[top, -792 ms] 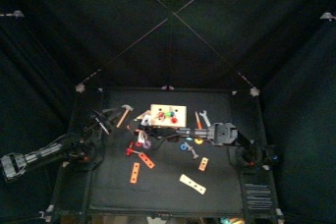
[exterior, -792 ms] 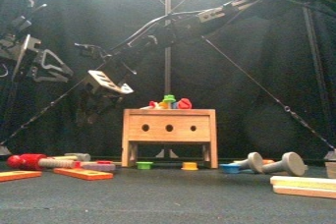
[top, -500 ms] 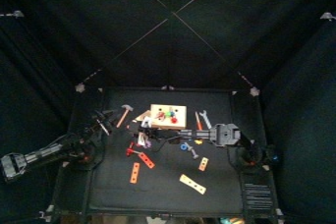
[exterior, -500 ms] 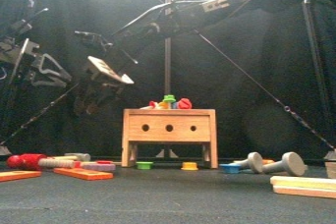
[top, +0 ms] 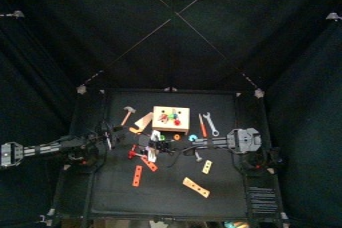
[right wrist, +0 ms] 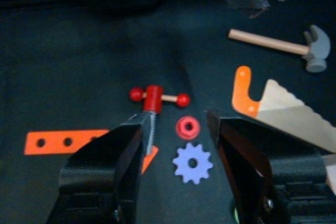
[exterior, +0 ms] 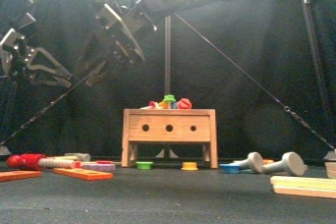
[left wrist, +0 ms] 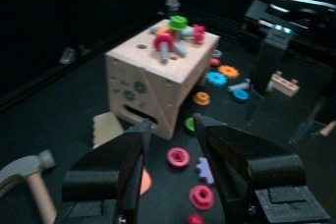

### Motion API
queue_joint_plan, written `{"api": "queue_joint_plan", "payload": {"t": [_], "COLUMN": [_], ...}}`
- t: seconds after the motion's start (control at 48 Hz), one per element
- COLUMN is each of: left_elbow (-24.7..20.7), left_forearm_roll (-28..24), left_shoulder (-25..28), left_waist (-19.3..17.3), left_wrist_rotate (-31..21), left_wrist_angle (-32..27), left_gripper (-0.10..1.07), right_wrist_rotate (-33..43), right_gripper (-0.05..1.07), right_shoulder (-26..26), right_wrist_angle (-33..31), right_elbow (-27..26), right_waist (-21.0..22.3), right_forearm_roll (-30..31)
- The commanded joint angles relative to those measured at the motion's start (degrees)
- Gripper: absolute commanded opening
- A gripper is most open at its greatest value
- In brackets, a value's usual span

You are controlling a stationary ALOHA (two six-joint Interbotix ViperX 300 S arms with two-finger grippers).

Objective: Grab orange gear

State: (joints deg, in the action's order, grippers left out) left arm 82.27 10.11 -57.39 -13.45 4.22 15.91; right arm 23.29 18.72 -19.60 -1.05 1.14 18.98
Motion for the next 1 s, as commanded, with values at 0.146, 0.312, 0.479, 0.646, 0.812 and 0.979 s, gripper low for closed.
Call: {"api": "queue_joint_plan", "payload": {"t": [0.146,0.312,0.479,0.646,0.812,0.979], "left_elbow": [-1.76,-2.11,-2.11,-2.81,-3.34,-3.43], "left_forearm_roll": [-0.35,-0.35,-1.23,-1.32,-1.23,-1.32], "left_shoulder": [1.67,3.52,5.36,6.77,7.29,7.29], "left_waist": [5.19,5.63,5.63,5.63,5.63,5.63], "left_wrist_rotate": [0.09,0.0,0.18,0.18,0.0,0.0], "left_wrist_angle": [0.26,0.26,0.62,0.88,0.97,1.14], "left_gripper": [0.8,0.8,0.8,0.8,0.8,0.8], "right_wrist_rotate": [5.63,10.72,15.47,20.39,24.43,29.53], "right_gripper": [0.84,0.84,0.84,0.84,0.84,0.84], "right_shoulder": [-8.7,-12.66,-15.29,-17.67,-21.71,-25.49], "right_wrist_angle": [2.55,3.34,3.34,2.9,2.81,1.76], "right_elbow": [9.67,16.17,22.5,28.04,33.05,37.0], "right_waist": [-1.58,-2.99,-3.69,-4.04,-4.31,-4.04], "right_forearm_roll": [-0.26,1.58,3.52,4.31,6.42,6.94]}}
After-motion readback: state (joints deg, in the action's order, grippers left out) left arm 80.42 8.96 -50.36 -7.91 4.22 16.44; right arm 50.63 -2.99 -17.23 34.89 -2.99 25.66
